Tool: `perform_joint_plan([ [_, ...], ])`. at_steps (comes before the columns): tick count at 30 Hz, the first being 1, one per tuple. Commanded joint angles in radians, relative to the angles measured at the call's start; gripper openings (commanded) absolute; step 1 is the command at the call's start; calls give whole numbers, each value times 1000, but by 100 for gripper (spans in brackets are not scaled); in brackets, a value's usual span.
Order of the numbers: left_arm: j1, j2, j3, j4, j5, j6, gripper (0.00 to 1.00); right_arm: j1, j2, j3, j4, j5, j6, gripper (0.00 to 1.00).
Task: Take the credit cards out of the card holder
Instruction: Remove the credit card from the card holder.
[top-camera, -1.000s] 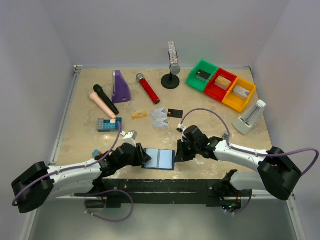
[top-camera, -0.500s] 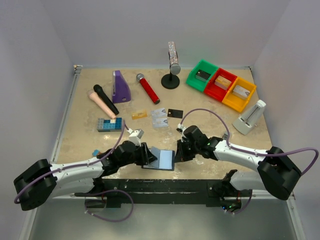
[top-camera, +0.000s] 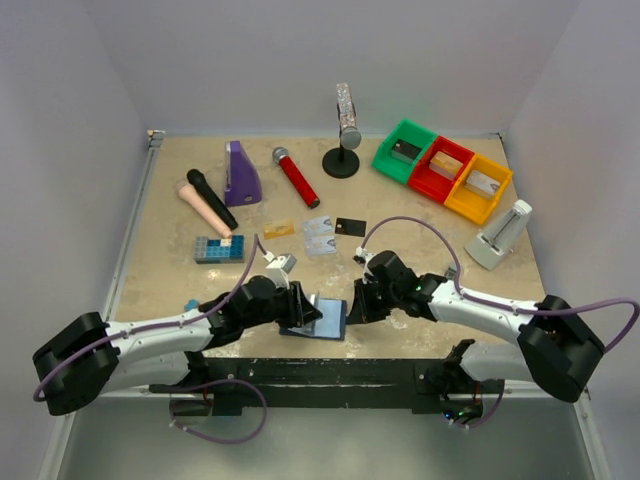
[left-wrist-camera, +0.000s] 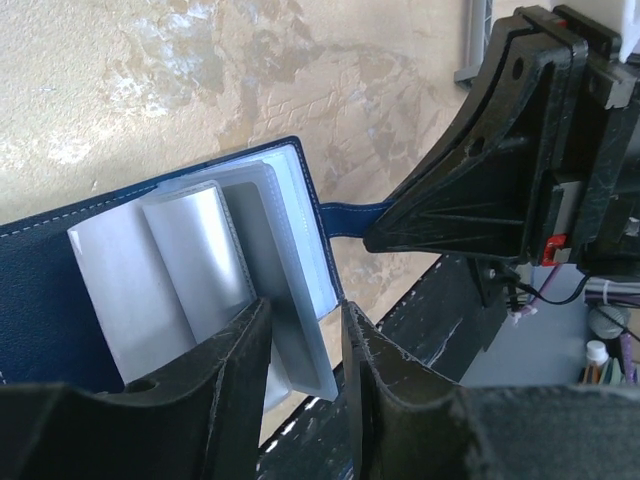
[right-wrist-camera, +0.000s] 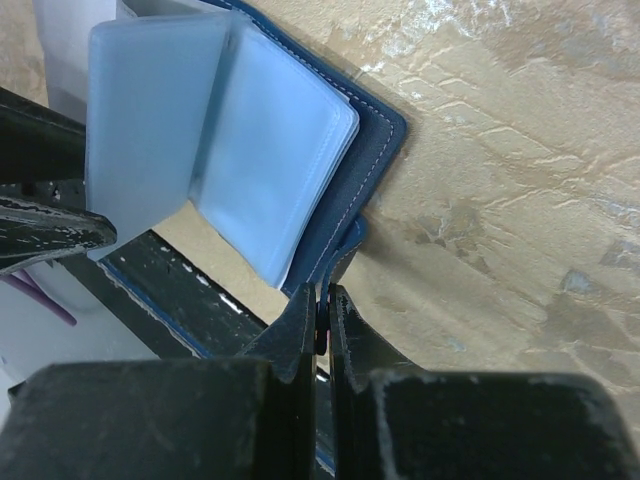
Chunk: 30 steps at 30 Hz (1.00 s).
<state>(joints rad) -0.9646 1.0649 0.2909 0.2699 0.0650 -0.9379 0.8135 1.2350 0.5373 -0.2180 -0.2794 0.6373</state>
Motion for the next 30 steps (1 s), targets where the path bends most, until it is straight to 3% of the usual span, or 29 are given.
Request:
perform_joint_plan([
  [1,-8,33,66,-23,15,56,39,6,-17,3,8,11,4,0],
  [5,-17,72,117,-98,-17,70,39,6,-25,4,0,17,-2,0],
  [13,-17,3,148,-222,-128,102,49,6,-81,6,-50,40,-21,0],
  [22,-14,-149,145,-317,-252,123,48,6,-123,20,-72,29,-27,0],
  [27,-14,-229,142,-314,-330,154,49,6,-137,24,-81,23,-33,0],
  [30,-14,-226,158,-287,-305,195,52,6,-132,23,-78,23,-34,0],
])
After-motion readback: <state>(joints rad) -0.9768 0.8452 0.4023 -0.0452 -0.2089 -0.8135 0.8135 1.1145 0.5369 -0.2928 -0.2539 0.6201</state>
